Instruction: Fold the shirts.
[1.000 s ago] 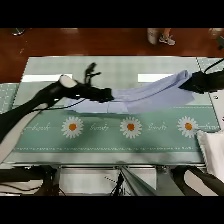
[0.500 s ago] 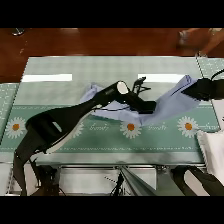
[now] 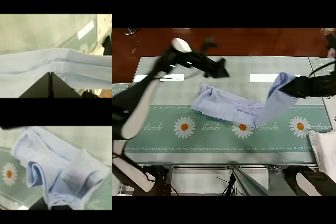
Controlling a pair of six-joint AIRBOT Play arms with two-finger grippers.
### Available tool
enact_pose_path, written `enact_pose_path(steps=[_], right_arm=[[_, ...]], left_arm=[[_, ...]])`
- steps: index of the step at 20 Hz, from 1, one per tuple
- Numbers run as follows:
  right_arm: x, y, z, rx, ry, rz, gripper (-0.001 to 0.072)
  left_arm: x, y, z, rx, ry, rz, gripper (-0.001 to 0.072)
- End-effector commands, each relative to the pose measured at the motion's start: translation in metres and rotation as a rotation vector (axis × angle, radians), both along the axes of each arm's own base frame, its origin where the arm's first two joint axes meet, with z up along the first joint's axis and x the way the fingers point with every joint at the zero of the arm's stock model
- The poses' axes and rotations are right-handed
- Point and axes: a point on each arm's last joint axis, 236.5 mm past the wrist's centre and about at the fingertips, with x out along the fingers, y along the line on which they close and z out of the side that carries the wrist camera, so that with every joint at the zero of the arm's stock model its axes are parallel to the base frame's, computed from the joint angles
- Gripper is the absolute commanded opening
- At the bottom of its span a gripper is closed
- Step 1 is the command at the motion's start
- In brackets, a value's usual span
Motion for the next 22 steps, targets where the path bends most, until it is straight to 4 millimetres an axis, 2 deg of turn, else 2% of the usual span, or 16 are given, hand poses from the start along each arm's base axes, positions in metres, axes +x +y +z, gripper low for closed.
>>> enact_pose_path(steps=[1,3,5,7,9,12,15,16,17,18,19,20,22], right_arm=[[0.02,0.077,0.019,0.137,-0.082,0.047,0.0024],[0.035,0.124,0.015,0.172,-0.107,0.089,0.0024],[0.054,0.169,-0.004,0.203,-0.088,0.116,0.0024],[0.068,0.213,-0.033,0.218,-0.044,0.154,0.0025],[0.074,0.252,-0.063,0.232,0.0,0.196,0.0026],[0.081,0.289,-0.102,0.242,0.069,0.221,0.0026],[0.083,0.305,-0.129,0.279,0.154,0.208,0.0034],[0.08,0.308,-0.135,0.297,0.189,0.204,0.0212],[0.072,0.312,-0.138,0.317,0.233,0.221,0.0545],[0.062,0.314,-0.137,0.324,0.248,0.271,0.063],[0.054,0.308,-0.131,0.323,0.261,0.323,0.0629],[0.051,0.294,-0.12,0.324,0.281,0.36,0.063],[0.059,0.243,-0.085,0.332,0.3,0.381,0.0629]], left_arm=[[-0.004,0.138,0.084,0.055,-0.168,0.091,0.0023],[-0.023,0.196,0.148,0.086,-0.331,0.195,0.0023],[-0.057,0.226,0.195,0.129,-0.473,0.266,0.0023],[-0.099,0.229,0.217,0.156,-0.554,0.296,0.0022],[-0.141,0.213,0.223,0.152,-0.596,0.291,0.0023],[-0.179,0.2,0.212,0.141,-0.642,0.327,0.0023],[-0.194,0.198,0.179,0.125,-0.614,0.375,0.0023],[-0.197,0.197,0.164,0.122,-0.585,0.38,0.0023],[-0.198,0.197,0.149,0.119,-0.551,0.384,0.0023],[-0.196,0.198,0.134,0.116,-0.515,0.39,0.0023],[-0.192,0.2,0.121,0.112,-0.487,0.406,0.0024],[-0.187,0.203,0.111,0.11,-0.465,0.426,0.0023],[-0.179,0.207,0.094,0.107,-0.422,0.446,0.0023]])
